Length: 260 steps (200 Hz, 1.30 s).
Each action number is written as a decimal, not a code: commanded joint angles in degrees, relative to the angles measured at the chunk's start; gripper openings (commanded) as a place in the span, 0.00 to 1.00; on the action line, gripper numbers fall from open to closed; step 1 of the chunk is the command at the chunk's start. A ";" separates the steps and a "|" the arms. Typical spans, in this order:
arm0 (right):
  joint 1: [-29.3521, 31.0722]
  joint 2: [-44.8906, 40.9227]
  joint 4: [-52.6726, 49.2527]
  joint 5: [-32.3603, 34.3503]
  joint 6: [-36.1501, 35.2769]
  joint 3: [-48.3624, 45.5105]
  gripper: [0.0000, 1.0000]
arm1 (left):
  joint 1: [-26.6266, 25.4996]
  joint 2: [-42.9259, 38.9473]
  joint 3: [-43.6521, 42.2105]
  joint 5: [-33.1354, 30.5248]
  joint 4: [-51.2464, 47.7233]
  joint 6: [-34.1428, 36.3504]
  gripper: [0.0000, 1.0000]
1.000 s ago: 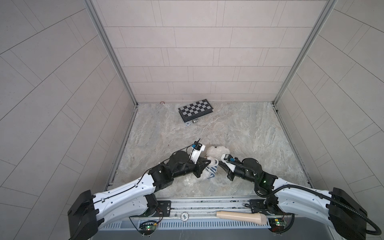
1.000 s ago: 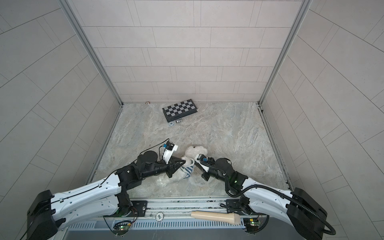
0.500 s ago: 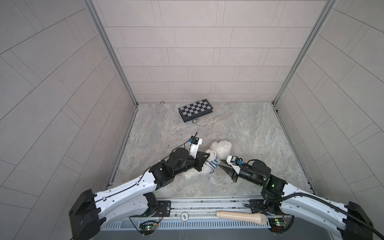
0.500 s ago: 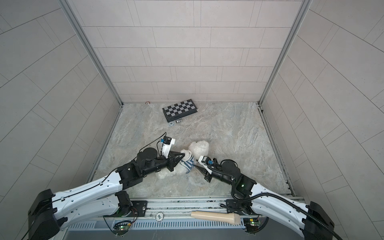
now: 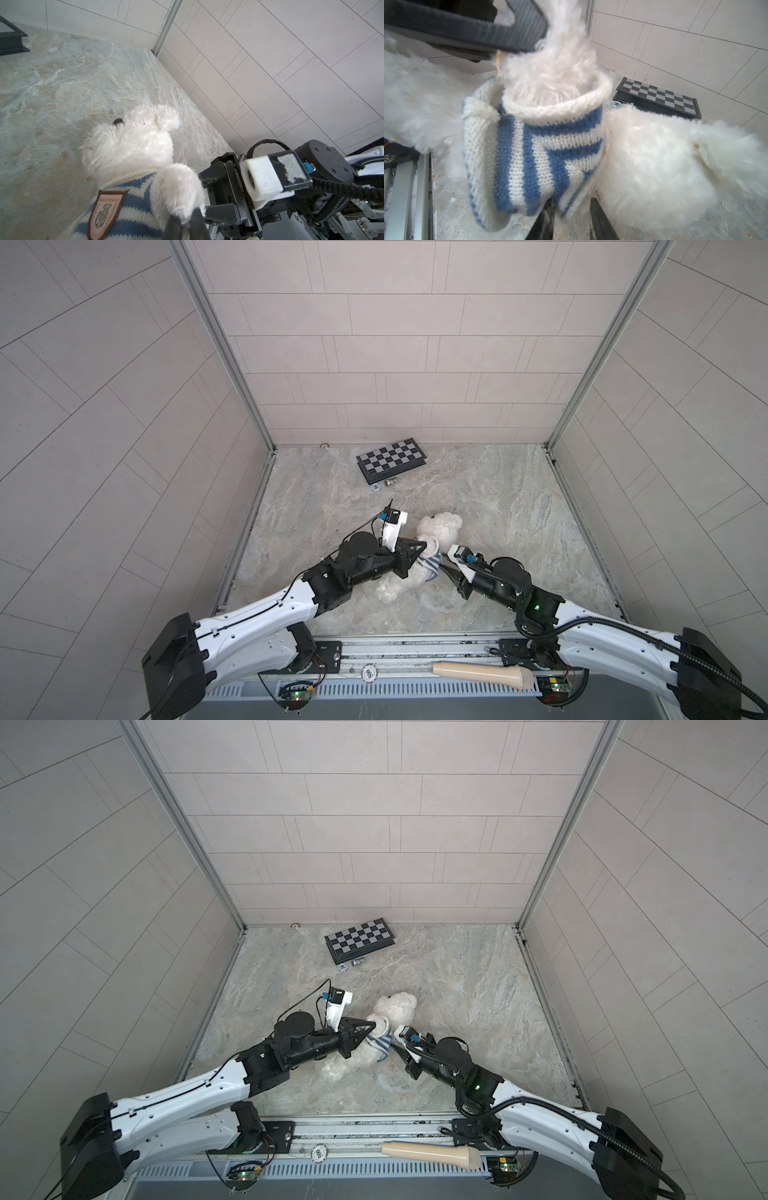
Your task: Dress the teddy bear
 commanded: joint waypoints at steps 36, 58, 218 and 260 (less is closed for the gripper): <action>0.18 0.68 3.07 2.53 0.81 0.48 0.00 | 0.14 -1.56 0.99 1.97 4.78 -0.20 0.00; 0.13 0.02 2.51 4.38 0.95 -0.28 0.00 | 0.23 -2.46 0.84 1.88 4.21 0.08 0.00; -3.31 -4.90 2.76 -3.95 -0.64 -3.57 0.07 | 2.86 -0.81 -2.09 0.75 9.29 -5.20 0.00; -3.20 -8.37 -0.49 -7.46 -2.06 -2.74 0.23 | 3.38 0.23 -1.93 -0.30 7.98 -4.74 0.00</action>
